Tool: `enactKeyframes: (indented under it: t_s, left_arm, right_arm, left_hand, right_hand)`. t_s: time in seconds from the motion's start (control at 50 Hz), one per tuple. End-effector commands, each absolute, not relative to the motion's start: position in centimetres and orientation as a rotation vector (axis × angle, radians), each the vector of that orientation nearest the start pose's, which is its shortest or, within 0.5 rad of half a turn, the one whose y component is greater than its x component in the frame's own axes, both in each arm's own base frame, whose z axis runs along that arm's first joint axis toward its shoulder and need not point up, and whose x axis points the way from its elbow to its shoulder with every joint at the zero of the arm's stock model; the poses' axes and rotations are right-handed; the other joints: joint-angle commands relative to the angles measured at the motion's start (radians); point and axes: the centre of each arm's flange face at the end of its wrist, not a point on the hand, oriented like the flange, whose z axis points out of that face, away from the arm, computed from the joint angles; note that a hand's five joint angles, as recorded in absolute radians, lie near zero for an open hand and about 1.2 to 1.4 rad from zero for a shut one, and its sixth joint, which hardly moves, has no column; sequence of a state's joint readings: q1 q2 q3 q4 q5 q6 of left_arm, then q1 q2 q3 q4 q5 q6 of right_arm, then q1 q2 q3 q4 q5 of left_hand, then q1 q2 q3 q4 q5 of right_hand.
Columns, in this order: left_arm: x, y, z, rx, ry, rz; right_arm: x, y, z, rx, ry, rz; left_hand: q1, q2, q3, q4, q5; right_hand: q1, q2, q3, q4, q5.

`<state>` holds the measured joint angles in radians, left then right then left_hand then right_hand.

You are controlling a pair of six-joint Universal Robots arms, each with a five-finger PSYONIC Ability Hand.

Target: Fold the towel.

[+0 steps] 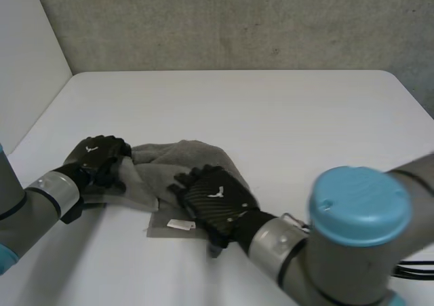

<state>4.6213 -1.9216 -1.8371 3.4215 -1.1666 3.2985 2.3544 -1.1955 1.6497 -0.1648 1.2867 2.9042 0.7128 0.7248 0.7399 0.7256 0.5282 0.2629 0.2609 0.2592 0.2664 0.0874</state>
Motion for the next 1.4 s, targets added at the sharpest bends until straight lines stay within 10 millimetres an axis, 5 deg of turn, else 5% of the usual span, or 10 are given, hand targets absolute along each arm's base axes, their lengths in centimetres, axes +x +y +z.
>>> enactKeyframes:
  t_s: [0.02, 0.34, 0.44, 0.64, 0.78, 0.84, 0.94, 1.0, 1.08, 1.4]
  left_arm:
    - [-18.2, -29.9, 14.7, 0.683, 2.682, -1.985]
    - [-17.7, -30.2, 14.9, 0.666, 2.656, -2.005]
    - [-17.8, -30.1, 14.8, 0.668, 2.647, -2.014]
    - [-17.8, -30.1, 14.8, 0.671, 2.633, -2.029]
    - [-17.8, -30.1, 15.1, 0.673, 2.620, -2.042]
    - [-17.8, -30.1, 15.1, 0.673, 2.620, -2.042]
    - [-17.8, -29.8, 15.0, 0.674, 2.629, -2.033]
    - [-18.1, -29.6, 14.9, 0.685, 2.635, -2.031]
    - [-18.3, -29.2, 14.7, 0.697, 2.648, -2.022]
    - [-18.9, -28.6, 14.4, 0.731, 2.661, -2.021]
  right_arm:
    - [38.3, -13.9, 15.1, -1.280, 1.776, -1.437]
    - [41.1, -15.0, 12.7, -1.277, 1.828, -1.445]
    - [41.3, -15.2, 12.1, -1.281, 1.838, -1.435]
    - [39.8, -15.9, 13.9, -1.252, 1.872, -1.454]
    - [34.6, -23.6, 15.9, -1.079, 2.046, -1.616]
    - [29.6, -29.4, 16.6, -0.955, 2.201, -1.747]
    - [26.9, -31.6, 17.4, -0.915, 2.267, -1.825]
    - [26.4, -31.8, 17.5, -0.916, 2.279, -1.838]
    - [26.1, -30.8, 17.8, -0.920, 2.305, -1.837]
    - [30.4, -25.4, 20.1, -1.028, 2.121, -1.841]
  left_hand:
    - [-0.015, -0.027, -0.042, -0.028, -0.005]
    - [-0.015, -0.027, -0.042, -0.028, -0.005]
    - [-0.015, -0.027, -0.042, -0.028, -0.005]
    - [-0.015, -0.027, -0.042, -0.028, -0.005]
    - [-0.056, -0.068, -0.083, -0.069, -0.046]
    - [-0.088, -0.100, -0.115, -0.101, -0.078]
    - [-0.124, -0.136, -0.151, -0.136, -0.113]
    - [-0.124, -0.136, -0.151, -0.136, -0.113]
    - [-0.132, -0.144, -0.159, -0.145, -0.122]
    - [-0.135, -0.147, -0.162, -0.148, -0.125]
  right_hand:
    - [0.139, 0.141, 0.142, 0.135, 0.140]
    - [0.403, 0.405, 0.407, 0.400, 0.404]
    - [0.842, 0.844, 0.846, 0.838, 0.843]
    - [1.133, 1.135, 1.137, 1.130, 1.134]
    - [1.133, 1.135, 1.137, 1.130, 1.134]
    - [1.133, 1.135, 1.137, 1.130, 1.134]
    - [1.133, 1.135, 1.137, 1.130, 1.134]
    - [1.133, 1.135, 1.137, 1.130, 1.134]
    - [0.197, 0.199, 0.201, 0.194, 0.198]
    - [0.028, 0.030, 0.031, 0.024, 0.028]
